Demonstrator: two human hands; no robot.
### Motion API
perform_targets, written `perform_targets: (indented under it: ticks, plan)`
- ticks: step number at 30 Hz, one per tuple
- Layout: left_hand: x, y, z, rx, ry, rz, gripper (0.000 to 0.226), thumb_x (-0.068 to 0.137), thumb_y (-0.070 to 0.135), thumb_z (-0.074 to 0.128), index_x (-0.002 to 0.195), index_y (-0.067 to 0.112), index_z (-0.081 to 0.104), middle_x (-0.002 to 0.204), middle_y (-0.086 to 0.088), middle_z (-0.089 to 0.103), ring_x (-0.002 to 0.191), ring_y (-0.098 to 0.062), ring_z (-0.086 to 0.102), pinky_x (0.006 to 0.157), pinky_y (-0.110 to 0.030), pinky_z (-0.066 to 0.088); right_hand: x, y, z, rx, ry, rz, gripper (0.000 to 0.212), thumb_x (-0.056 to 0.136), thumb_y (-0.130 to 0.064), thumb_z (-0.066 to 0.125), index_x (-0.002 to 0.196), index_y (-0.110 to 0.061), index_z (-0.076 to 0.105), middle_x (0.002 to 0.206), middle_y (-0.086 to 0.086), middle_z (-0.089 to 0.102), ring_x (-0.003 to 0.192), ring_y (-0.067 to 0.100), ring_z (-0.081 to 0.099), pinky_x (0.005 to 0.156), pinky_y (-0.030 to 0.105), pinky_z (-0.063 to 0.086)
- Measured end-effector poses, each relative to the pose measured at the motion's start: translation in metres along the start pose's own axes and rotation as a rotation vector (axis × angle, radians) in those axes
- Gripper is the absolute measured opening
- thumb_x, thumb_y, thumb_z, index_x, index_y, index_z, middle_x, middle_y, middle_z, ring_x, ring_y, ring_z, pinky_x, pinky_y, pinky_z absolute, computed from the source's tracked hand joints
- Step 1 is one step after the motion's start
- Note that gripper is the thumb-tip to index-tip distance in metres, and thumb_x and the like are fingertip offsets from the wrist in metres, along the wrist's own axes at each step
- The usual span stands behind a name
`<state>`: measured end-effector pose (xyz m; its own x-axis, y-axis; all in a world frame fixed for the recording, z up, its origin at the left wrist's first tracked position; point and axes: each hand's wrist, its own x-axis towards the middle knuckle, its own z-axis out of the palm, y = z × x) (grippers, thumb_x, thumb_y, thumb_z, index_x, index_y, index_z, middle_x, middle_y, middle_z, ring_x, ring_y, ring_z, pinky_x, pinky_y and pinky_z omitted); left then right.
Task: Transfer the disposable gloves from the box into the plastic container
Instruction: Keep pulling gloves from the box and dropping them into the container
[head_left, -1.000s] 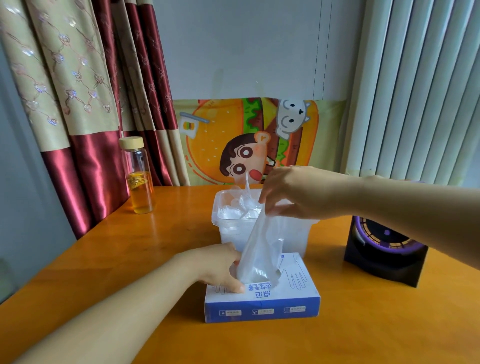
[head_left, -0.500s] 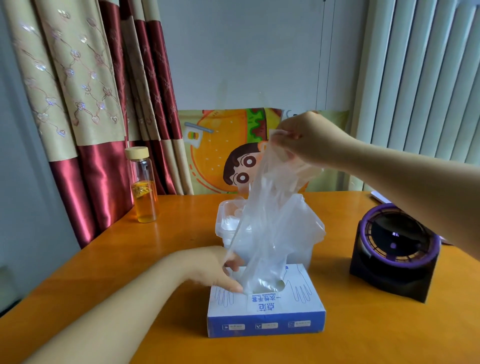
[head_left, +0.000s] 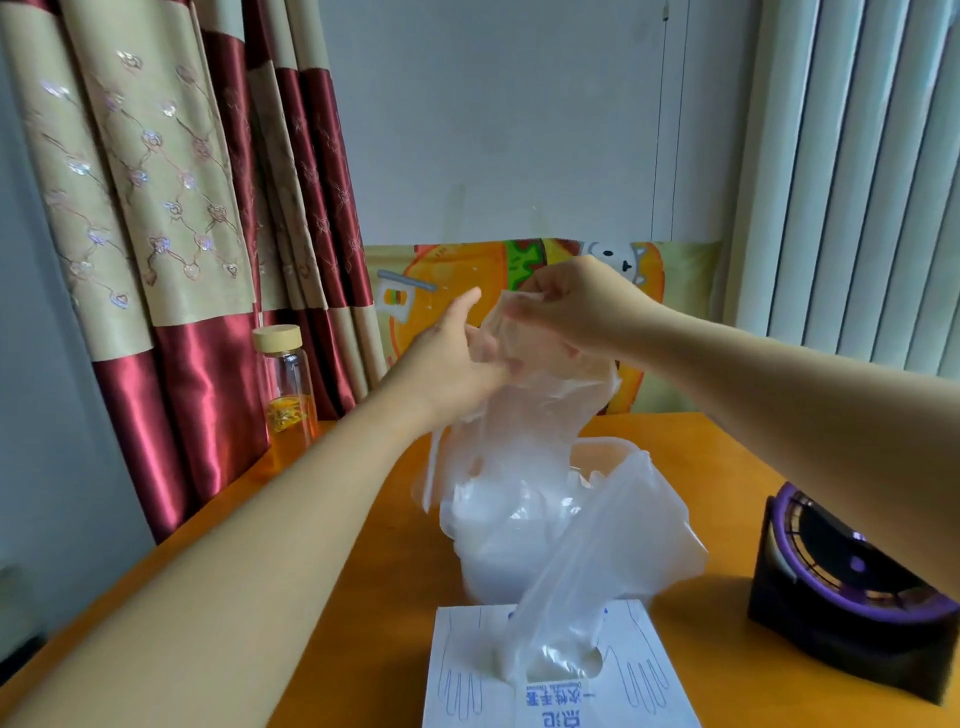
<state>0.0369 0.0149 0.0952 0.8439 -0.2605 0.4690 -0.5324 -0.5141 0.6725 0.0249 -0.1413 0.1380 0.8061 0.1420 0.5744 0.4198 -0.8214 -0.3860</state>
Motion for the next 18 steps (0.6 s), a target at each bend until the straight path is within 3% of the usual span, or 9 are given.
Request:
perform_targets:
  ticks: [2, 4, 7, 10, 12, 14, 15, 17, 18]
  plan:
    - [0.017, -0.006, 0.000, 0.078, 0.053, -0.005, 0.056, 0.090, 0.024, 0.060, 0.142, 0.028, 0.041, 0.101, 0.006, 0.065, 0.091, -0.010, 0.063, 0.064, -0.015, 0.047, 0.008, 0.006, -0.002, 0.067, 0.035, 0.032, 0.023, 0.093, -0.037, 0.055, 0.086, -0.018, 0.068, 0.045, -0.003, 0.050, 0.030, 0.002, 0.042, 0.036, 0.011, 0.032]
    - [0.033, -0.014, -0.004, 0.051, 0.026, -0.062, 0.039, 0.092, 0.021, 0.056, 0.130, 0.028, 0.054, 0.093, 0.006, 0.070, 0.086, -0.008, 0.066, 0.074, -0.022, 0.052, 0.014, 0.018, -0.003, 0.107, 0.051, 0.068, 0.021, 0.093, -0.038, 0.055, 0.096, -0.021, 0.068, 0.053, 0.001, 0.056, 0.038, 0.003, 0.044, 0.041, 0.013, 0.036]
    - [0.053, -0.022, -0.005, 0.011, -0.087, -0.134, 0.035, 0.091, 0.019, 0.057, 0.125, 0.027, 0.058, 0.087, 0.007, 0.073, 0.085, -0.013, 0.070, 0.084, -0.036, 0.056, 0.018, 0.046, 0.000, 0.107, 0.060, 0.150, 0.022, 0.093, -0.035, 0.055, 0.081, -0.020, 0.065, 0.062, 0.004, 0.057, 0.047, 0.009, 0.045, 0.043, 0.018, 0.035]
    - [0.069, -0.029, 0.003, 0.216, -0.094, -0.119, 0.040, 0.092, 0.017, 0.053, 0.130, 0.023, 0.052, 0.088, 0.006, 0.068, 0.073, -0.013, 0.063, 0.058, -0.017, 0.049, 0.013, 0.078, 0.012, 0.018, 0.040, 0.247, 0.038, 0.095, -0.026, 0.052, 0.059, -0.013, 0.052, 0.053, 0.002, 0.045, 0.045, 0.013, 0.038, 0.037, 0.016, 0.029]
    - [0.077, -0.033, 0.012, 0.446, -0.038, -0.073, 0.044, 0.092, 0.020, 0.056, 0.135, 0.024, 0.048, 0.109, 0.005, 0.060, 0.088, -0.014, 0.059, 0.071, -0.021, 0.047, 0.008, 0.101, 0.027, -0.041, -0.016, 0.323, 0.031, 0.093, -0.023, 0.053, 0.068, -0.006, 0.060, 0.059, 0.005, 0.049, 0.053, 0.019, 0.043, 0.046, 0.022, 0.035]
    - [0.074, -0.031, 0.020, 0.714, 0.110, 0.081, 0.045, 0.092, 0.022, 0.059, 0.136, 0.028, 0.048, 0.130, 0.002, 0.050, 0.115, -0.020, 0.051, 0.097, -0.035, 0.041, -0.001, 0.117, 0.041, -0.073, -0.052, 0.359, 0.026, 0.089, -0.023, 0.054, 0.071, -0.006, 0.062, 0.065, 0.008, 0.053, 0.061, 0.022, 0.046, 0.054, 0.026, 0.037]
    - [0.072, -0.027, 0.027, 0.778, 0.198, 0.252, 0.043, 0.092, 0.019, 0.059, 0.134, 0.028, 0.051, 0.131, 0.002, 0.050, 0.118, -0.022, 0.049, 0.100, -0.038, 0.036, -0.004, 0.125, 0.048, -0.077, -0.064, 0.368, 0.028, 0.088, -0.024, 0.054, 0.071, -0.004, 0.062, 0.066, 0.010, 0.056, 0.062, 0.024, 0.048, 0.054, 0.027, 0.040]
    - [0.061, -0.015, 0.042, 0.772, 0.216, 0.697, 0.036, 0.088, 0.011, 0.059, 0.121, 0.026, 0.062, 0.118, 0.000, 0.058, 0.105, -0.023, 0.056, 0.093, -0.039, 0.041, -0.012, 0.132, 0.056, -0.107, -0.094, 0.368, 0.029, 0.088, -0.031, 0.055, 0.080, -0.007, 0.067, 0.075, 0.009, 0.066, 0.067, 0.026, 0.058, 0.058, 0.031, 0.049]
    - [0.057, -0.013, 0.052, 0.801, 0.086, 0.865, 0.031, 0.087, 0.013, 0.060, 0.115, 0.026, 0.065, 0.112, 0.001, 0.061, 0.098, -0.022, 0.059, 0.088, -0.038, 0.045, -0.015, 0.135, 0.059, -0.134, -0.102, 0.358, 0.029, 0.088, -0.036, 0.056, 0.082, -0.009, 0.067, 0.077, 0.007, 0.066, 0.070, 0.026, 0.060, 0.059, 0.031, 0.050]
